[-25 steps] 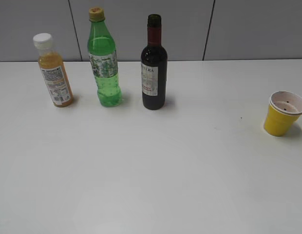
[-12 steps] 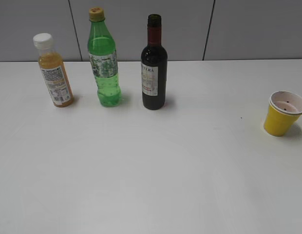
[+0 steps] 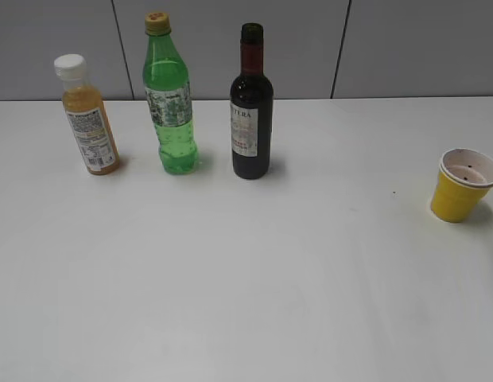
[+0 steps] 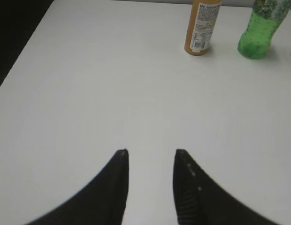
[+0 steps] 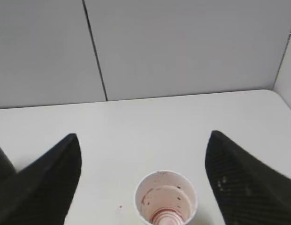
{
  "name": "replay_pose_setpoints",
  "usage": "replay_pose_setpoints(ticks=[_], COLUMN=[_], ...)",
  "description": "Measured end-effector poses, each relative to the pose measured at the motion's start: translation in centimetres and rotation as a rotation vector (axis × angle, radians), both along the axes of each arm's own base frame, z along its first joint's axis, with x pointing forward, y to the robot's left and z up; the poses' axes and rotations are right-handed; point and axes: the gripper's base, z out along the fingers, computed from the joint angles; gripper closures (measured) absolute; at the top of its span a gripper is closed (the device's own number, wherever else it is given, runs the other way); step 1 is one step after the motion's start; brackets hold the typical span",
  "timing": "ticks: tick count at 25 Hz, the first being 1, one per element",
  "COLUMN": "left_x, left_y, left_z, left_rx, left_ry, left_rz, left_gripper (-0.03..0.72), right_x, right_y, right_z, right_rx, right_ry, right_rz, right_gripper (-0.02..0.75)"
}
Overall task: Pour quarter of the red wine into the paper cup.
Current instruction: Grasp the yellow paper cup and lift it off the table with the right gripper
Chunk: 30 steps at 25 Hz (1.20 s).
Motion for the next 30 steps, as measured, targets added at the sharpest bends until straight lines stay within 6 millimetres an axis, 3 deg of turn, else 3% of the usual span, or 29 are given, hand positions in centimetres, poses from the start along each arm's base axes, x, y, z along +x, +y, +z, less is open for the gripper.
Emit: replay_pose_setpoints(ticks=[5, 11, 18, 26, 30], left_x=[0.0, 0.0, 0.0, 0.0, 0.0], left_y=[0.0, 0.0, 0.0, 0.0, 0.0], left_z=[0.0, 0.0, 0.0, 0.0, 0.0], left_rx=[0.000, 0.000, 0.000, -0.001, -0.001], left_ry=[0.000, 0.000, 0.000, 0.000, 0.000], left_rz=[0.000, 0.000, 0.000, -0.001, -0.001], left_gripper=[0.450, 0.450, 0.450, 0.450, 0.450], right_x=[0.0, -0.9, -1.7, -1.1, -0.6], right_y=[1.7, 1.7, 1.6, 0.8, 1.2], right_z=[-3.8, -7.4, -9.0, -10.5, -11.9], right_rx=[0.004, -0.009, -0.037, 0.004, -0.036], right_ry=[0.032, 0.082, 0.027, 0.076, 0.103], right_rz=[0.071, 0.068, 0.079, -0.037, 0.007], right_gripper=[0.124, 0.137, 0.068, 0.059, 0.059])
